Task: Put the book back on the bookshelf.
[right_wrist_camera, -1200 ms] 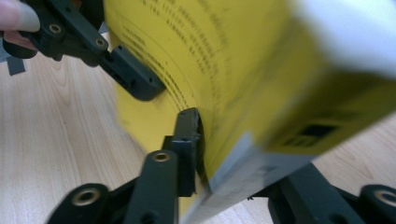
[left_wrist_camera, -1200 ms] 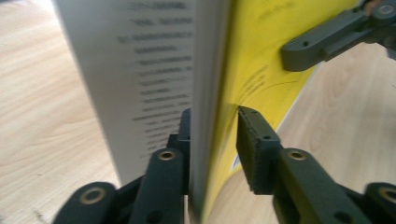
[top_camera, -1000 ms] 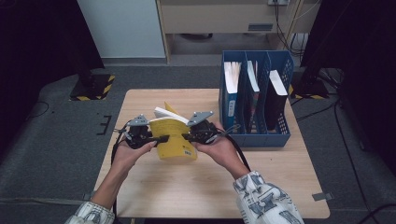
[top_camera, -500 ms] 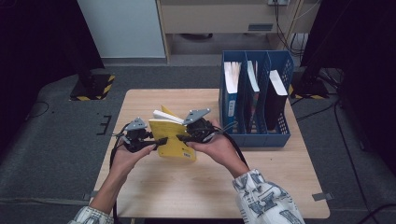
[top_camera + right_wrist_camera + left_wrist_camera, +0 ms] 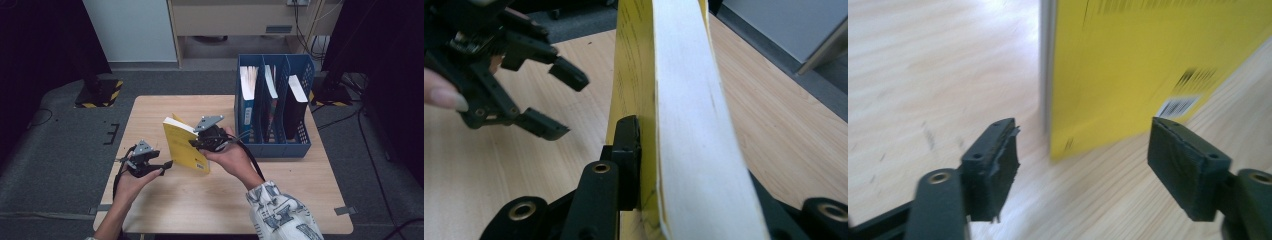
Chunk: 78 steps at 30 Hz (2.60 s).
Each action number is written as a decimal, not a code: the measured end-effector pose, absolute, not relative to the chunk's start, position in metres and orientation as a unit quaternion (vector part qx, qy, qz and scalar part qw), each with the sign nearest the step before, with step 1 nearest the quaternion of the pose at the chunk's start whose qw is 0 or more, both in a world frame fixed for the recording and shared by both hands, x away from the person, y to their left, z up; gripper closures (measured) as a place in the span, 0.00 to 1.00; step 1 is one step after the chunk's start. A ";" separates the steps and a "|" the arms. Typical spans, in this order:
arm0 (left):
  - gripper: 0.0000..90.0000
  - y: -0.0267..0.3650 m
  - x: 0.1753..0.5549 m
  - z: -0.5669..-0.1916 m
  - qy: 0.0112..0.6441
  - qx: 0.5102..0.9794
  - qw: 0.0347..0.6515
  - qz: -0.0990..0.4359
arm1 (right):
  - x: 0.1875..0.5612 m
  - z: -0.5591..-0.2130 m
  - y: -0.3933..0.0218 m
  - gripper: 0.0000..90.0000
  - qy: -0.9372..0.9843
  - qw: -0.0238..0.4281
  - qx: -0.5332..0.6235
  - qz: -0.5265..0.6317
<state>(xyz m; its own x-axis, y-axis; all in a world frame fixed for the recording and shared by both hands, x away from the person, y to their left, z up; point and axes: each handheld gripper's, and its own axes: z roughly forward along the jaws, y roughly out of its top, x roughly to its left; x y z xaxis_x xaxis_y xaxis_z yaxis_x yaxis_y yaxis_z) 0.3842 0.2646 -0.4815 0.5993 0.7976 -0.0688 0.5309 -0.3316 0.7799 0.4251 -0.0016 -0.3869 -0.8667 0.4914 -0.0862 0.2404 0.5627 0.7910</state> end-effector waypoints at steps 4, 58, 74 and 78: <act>0.22 0.273 0.384 -0.493 0.432 0.803 0.373 0.172 | 0.430 -0.387 -0.005 0.82 0.866 0.168 0.228 0.413; 0.08 0.291 0.383 -0.520 0.463 0.811 0.320 0.158 | 0.439 -0.367 -0.018 0.84 0.821 0.102 0.298 0.476; 0.07 0.297 0.386 -0.526 0.472 0.810 0.306 0.168 | 0.427 -0.363 -0.043 0.84 0.817 0.102 0.308 0.477; 0.06 0.298 0.386 -0.528 0.473 0.811 0.302 0.166 | 0.422 -0.362 -0.051 0.84 0.818 0.103 0.307 0.476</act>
<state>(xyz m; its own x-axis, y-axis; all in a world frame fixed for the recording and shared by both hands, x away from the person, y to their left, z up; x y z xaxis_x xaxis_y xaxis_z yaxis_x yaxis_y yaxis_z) 0.3864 0.2976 -0.5280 0.4967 0.8678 -0.0164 0.6669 -0.3695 0.6470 0.4224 -0.0514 -0.3618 -0.7906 0.5998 0.1232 0.4032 0.3584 0.8420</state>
